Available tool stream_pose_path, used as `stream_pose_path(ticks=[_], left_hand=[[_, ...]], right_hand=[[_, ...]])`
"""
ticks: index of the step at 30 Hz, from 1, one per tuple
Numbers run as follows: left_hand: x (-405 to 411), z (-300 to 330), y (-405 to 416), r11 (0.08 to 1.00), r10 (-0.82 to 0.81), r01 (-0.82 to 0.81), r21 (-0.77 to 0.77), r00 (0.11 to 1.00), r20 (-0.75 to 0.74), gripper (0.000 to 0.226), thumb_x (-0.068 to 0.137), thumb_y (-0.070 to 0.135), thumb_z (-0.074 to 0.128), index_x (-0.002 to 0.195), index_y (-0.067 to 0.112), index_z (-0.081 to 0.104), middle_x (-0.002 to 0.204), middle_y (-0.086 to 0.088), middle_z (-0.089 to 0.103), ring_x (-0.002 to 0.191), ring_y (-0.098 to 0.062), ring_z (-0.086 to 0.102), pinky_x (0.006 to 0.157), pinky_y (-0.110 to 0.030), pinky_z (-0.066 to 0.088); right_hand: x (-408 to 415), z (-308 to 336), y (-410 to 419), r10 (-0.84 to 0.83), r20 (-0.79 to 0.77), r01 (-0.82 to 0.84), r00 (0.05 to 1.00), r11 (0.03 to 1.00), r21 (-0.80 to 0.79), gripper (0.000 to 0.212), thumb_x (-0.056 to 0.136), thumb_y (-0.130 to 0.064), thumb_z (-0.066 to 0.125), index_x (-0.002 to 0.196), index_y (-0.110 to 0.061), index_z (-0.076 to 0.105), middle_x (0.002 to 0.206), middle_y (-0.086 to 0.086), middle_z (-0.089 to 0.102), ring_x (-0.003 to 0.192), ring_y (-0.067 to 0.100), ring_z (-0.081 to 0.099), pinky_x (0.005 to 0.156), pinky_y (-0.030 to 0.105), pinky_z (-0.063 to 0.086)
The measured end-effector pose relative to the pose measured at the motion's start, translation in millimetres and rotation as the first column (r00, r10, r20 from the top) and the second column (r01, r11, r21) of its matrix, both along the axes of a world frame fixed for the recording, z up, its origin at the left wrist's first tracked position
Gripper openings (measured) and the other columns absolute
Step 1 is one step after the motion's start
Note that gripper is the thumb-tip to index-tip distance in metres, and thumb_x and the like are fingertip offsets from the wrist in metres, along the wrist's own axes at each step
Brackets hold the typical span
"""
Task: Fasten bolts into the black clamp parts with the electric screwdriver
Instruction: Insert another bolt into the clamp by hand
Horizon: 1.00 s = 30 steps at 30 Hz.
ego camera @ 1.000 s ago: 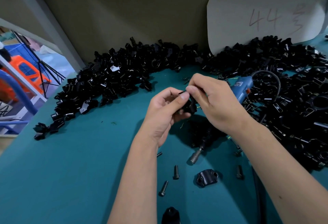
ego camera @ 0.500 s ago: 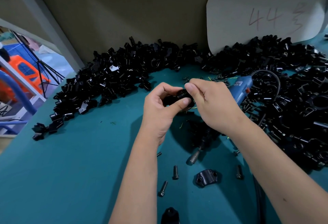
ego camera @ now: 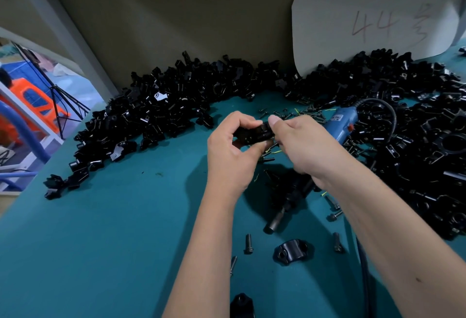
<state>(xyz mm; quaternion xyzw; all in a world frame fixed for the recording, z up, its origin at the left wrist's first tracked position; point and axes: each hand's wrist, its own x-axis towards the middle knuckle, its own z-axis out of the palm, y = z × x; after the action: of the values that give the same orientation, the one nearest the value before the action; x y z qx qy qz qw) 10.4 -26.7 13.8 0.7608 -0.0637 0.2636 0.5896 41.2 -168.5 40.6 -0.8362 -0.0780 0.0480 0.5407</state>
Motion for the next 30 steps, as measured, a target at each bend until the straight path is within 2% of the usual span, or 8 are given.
stream_pose_path(ticks=[2,4,6,8,12,19,25,30], left_hand=[[0.3,-1.5,0.3,0.999,-0.012,0.011,-0.042,1.000,-0.027,0.030,0.074,-0.001,0.086,0.088,0.017,0.067,0.085,0.019,0.069,0.083,-0.003,0.063,0.080,-0.026,0.054],[0.1,-1.7,0.4,0.997,-0.020,0.017,-0.069,0.999,-0.045,0.028,0.076,0.001,0.087,0.088,0.017,0.068,0.084,0.014,0.071,0.083,-0.005,0.064,0.081,-0.025,0.052],[-1.3,0.3,0.3,0.993,-0.041,0.033,-0.118,0.997,-0.069,0.025,0.076,0.003,0.085,0.088,0.018,0.069,0.085,0.010,0.071,0.084,-0.009,0.064,0.084,-0.037,0.055],[-2.6,1.4,0.9,0.978,-0.079,0.059,-0.200,0.992,-0.095,0.022,0.075,0.008,0.083,0.090,0.018,0.070,0.086,0.007,0.072,0.087,-0.013,0.064,0.089,-0.051,0.055],[-3.2,0.7,3.8,0.951,-0.128,0.075,-0.301,0.979,-0.159,0.022,0.076,0.016,0.082,0.096,0.016,0.074,0.096,-0.004,0.075,0.097,-0.023,0.068,0.101,-0.059,0.054],[-2.8,-2.5,-0.7,0.981,-0.088,0.054,-0.188,0.979,-0.181,0.015,0.085,0.024,0.074,0.096,0.013,0.074,0.088,0.005,0.075,0.084,-0.009,0.069,0.079,-0.027,0.055],[-3.4,-2.3,-2.0,0.990,-0.084,0.063,-0.129,0.983,-0.162,0.015,0.091,0.024,0.066,0.100,0.012,0.071,0.094,0.003,0.073,0.089,-0.010,0.065,0.084,-0.030,0.052],[-2.8,-2.4,-5.1,0.997,-0.047,0.035,-0.073,0.984,-0.171,0.019,0.092,0.027,0.061,0.102,0.013,0.070,0.097,0.005,0.072,0.092,-0.009,0.063,0.088,-0.031,0.050]], right_hand=[[-0.7,4.7,-4.9,0.061,0.060,-0.060,0.996,0.998,-0.033,0.059,0.107,-0.054,0.039,0.063,-0.016,0.038,0.052,-0.005,0.032,0.045,0.013,0.026,0.056,0.033,0.023],[-2.3,8.2,-10.8,0.081,0.168,-0.067,0.982,0.994,-0.087,0.067,0.108,-0.054,0.035,0.068,-0.002,0.043,0.057,-0.002,0.040,0.050,0.013,0.032,0.058,0.035,0.029],[-4.0,10.1,-16.3,0.150,0.276,-0.120,0.949,0.985,-0.123,0.057,0.109,-0.046,0.038,0.080,0.002,0.048,0.066,0.002,0.044,0.058,0.013,0.036,0.062,0.037,0.033],[-4.2,10.0,-19.7,0.253,0.341,-0.199,0.905,0.962,-0.185,0.038,0.109,-0.036,0.044,0.085,-0.007,0.051,0.069,0.002,0.048,0.062,0.011,0.039,0.062,0.030,0.035],[-0.3,3.7,-22.9,0.322,0.410,-0.234,0.853,0.939,-0.250,0.021,0.110,-0.026,0.046,0.095,-0.012,0.050,0.065,-0.002,0.044,0.062,0.012,0.037,0.057,0.025,0.031],[1.7,-2.6,-22.7,0.340,0.474,-0.211,0.812,0.929,-0.306,0.029,0.110,-0.033,0.040,0.091,-0.012,0.047,0.065,0.003,0.047,0.062,0.020,0.041,0.060,0.039,0.036],[-5.1,-6.1,-12.1,0.262,0.541,-0.090,0.799,0.942,-0.322,0.033,0.109,-0.035,0.037,0.086,-0.013,0.042,0.060,-0.001,0.043,0.056,0.027,0.043,0.056,0.046,0.037],[-7.2,-3.0,-4.8,0.180,0.475,-0.050,0.861,0.961,-0.272,0.038,0.111,-0.031,0.040,0.075,-0.019,0.039,0.060,-0.002,0.042,0.054,0.021,0.040,0.057,0.041,0.034]])
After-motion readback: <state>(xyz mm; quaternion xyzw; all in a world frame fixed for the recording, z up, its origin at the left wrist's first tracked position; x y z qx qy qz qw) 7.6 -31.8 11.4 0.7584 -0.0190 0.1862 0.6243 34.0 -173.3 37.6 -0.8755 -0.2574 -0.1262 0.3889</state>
